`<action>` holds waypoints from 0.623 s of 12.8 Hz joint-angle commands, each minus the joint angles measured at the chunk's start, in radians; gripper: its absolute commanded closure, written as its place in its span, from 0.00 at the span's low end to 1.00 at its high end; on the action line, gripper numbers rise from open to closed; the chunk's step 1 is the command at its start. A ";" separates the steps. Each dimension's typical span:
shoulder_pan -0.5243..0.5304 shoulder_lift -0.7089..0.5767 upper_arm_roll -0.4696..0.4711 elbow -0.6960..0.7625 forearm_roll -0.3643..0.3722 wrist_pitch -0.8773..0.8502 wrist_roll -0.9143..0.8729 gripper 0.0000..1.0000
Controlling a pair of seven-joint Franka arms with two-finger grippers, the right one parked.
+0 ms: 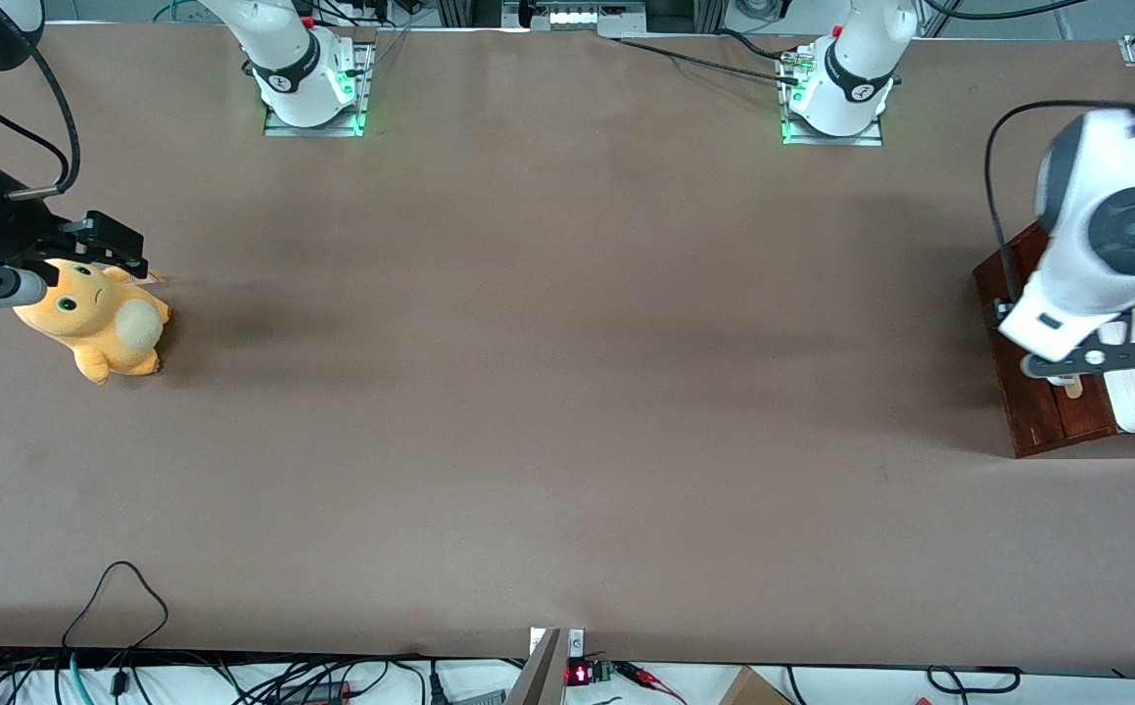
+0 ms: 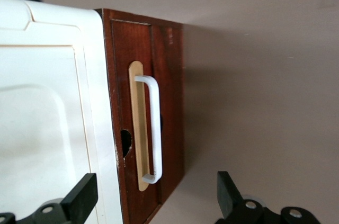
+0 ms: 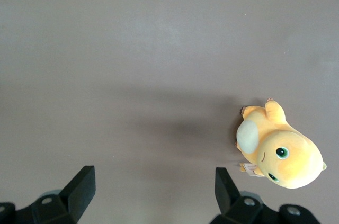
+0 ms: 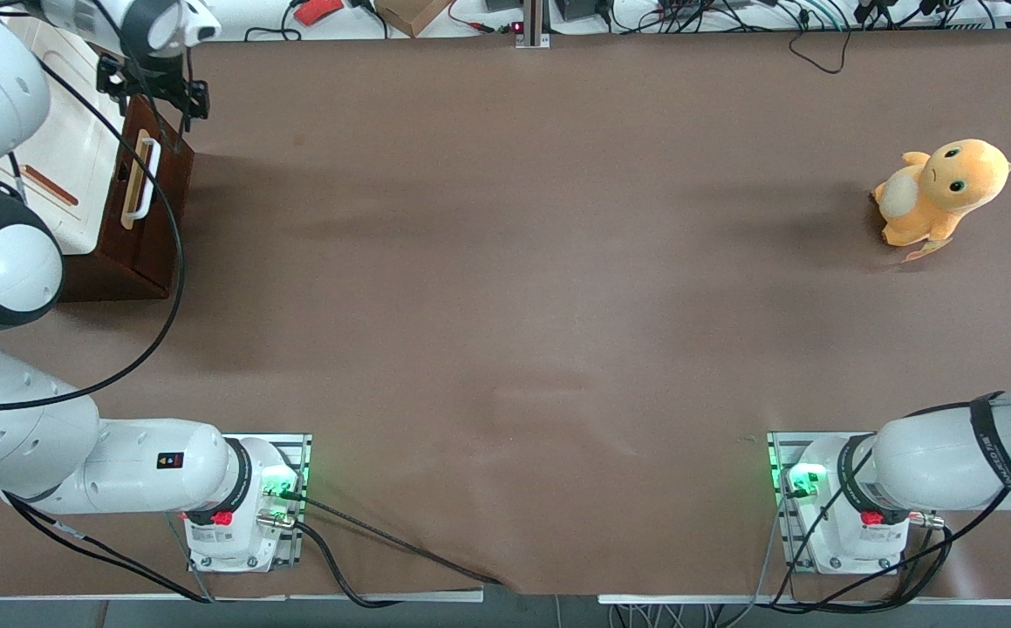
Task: Open lower drawer with left arm only
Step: 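Move the open left gripper down to the lower drawer's white handle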
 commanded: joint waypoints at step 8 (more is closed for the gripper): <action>-0.017 0.214 -0.130 -0.183 0.557 -0.134 -0.545 0.03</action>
